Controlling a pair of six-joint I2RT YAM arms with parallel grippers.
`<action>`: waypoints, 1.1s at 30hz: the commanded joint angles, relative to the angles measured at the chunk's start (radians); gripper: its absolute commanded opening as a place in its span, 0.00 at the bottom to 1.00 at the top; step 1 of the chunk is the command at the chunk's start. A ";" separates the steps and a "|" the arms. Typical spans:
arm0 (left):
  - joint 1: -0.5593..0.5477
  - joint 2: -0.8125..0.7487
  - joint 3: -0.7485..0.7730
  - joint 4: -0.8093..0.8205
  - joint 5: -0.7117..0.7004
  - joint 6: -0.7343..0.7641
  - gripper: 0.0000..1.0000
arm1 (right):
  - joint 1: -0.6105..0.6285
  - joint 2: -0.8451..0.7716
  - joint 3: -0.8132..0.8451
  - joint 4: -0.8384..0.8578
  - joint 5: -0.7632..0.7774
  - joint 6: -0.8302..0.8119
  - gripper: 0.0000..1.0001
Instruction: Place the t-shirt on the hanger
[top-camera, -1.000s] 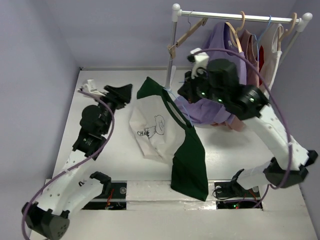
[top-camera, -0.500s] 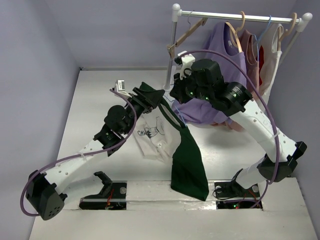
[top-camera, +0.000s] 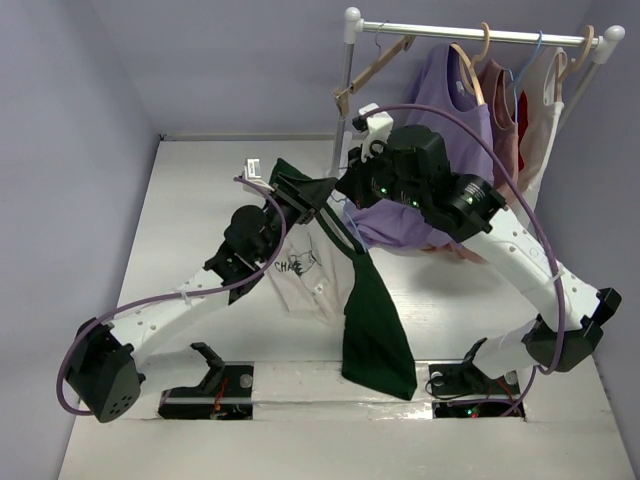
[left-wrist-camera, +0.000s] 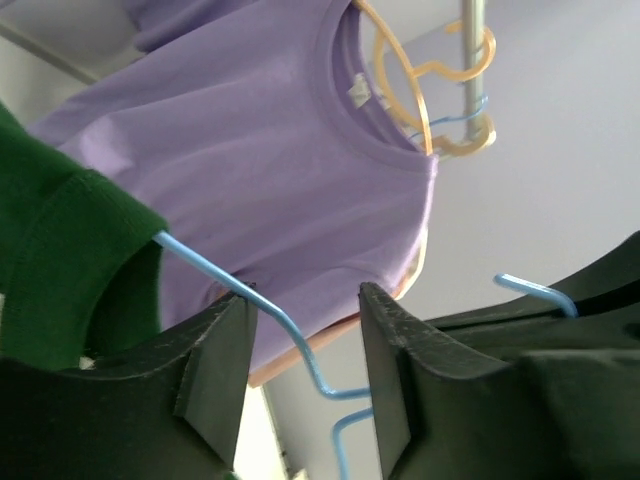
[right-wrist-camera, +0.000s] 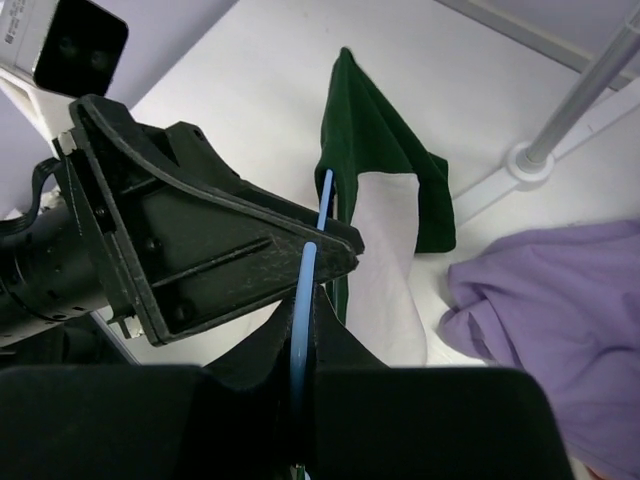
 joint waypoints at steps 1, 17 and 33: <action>-0.001 -0.007 -0.005 0.125 -0.020 -0.045 0.39 | 0.018 -0.038 -0.024 0.164 -0.056 0.014 0.00; 0.001 -0.111 -0.147 0.278 -0.037 -0.211 0.00 | 0.070 -0.227 -0.294 0.334 -0.028 0.108 0.80; 0.030 -0.087 -0.092 0.384 0.007 -0.352 0.00 | 0.139 -0.463 -0.692 0.324 0.090 0.082 1.00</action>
